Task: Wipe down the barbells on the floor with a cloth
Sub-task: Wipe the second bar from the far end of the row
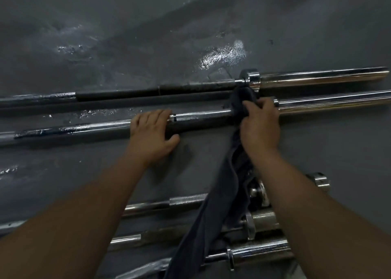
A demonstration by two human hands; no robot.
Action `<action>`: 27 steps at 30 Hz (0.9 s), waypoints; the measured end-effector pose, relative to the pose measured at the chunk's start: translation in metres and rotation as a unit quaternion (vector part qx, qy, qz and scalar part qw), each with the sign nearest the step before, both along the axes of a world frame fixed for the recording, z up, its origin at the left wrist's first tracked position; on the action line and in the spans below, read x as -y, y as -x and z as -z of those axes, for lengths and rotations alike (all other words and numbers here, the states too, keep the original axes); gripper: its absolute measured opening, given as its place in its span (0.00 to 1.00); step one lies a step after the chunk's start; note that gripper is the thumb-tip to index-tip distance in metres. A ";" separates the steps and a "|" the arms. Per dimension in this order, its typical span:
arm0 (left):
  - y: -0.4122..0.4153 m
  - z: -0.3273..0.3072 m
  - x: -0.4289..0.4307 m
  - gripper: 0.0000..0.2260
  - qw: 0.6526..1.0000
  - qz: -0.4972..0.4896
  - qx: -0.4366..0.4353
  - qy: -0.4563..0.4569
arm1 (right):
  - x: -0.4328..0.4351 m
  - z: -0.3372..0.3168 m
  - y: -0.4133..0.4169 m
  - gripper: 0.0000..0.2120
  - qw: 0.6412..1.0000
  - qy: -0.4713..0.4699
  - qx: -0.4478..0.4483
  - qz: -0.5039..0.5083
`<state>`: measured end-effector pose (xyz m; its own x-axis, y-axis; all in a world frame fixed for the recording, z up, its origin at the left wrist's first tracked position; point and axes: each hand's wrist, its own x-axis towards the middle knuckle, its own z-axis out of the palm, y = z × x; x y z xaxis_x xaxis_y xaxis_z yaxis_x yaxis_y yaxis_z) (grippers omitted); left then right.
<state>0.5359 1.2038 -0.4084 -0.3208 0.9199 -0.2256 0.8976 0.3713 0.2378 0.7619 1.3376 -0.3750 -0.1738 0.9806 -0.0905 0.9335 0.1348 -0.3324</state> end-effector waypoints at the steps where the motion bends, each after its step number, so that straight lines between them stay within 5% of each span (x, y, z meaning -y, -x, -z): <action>1: 0.000 0.000 -0.005 0.36 1.000 -0.004 -0.006 0.001 | 0.001 -0.001 0.003 0.21 1.000 0.001 0.006 0.012; 7: -0.007 0.000 0.003 0.37 1.000 -0.005 -0.011 -0.024 | 0.061 0.001 0.062 0.25 0.977 0.052 -0.033 -0.206; 12: -0.019 -0.015 0.011 0.27 0.994 -0.069 0.046 -0.069 | 0.018 -0.001 -0.001 0.24 0.998 0.044 0.038 0.019; 15: -0.025 -0.021 0.006 0.21 0.994 -0.086 0.051 -0.040 | 0.063 -0.016 0.034 0.25 0.989 0.083 0.026 -0.121; 17: -0.026 -0.020 0.018 0.27 0.999 -0.035 0.037 -0.002 | 0.083 -0.017 0.039 0.24 0.974 0.103 0.020 -0.201; 22: -0.041 -0.025 0.045 0.36 0.998 -0.005 0.023 0.054 | 0.050 -0.020 -0.030 0.23 0.991 0.087 0.106 0.000; 27: -0.064 -0.039 0.066 0.28 0.998 -0.044 0.038 0.031 | 0.101 -0.021 -0.009 0.24 0.980 0.091 0.078 -0.159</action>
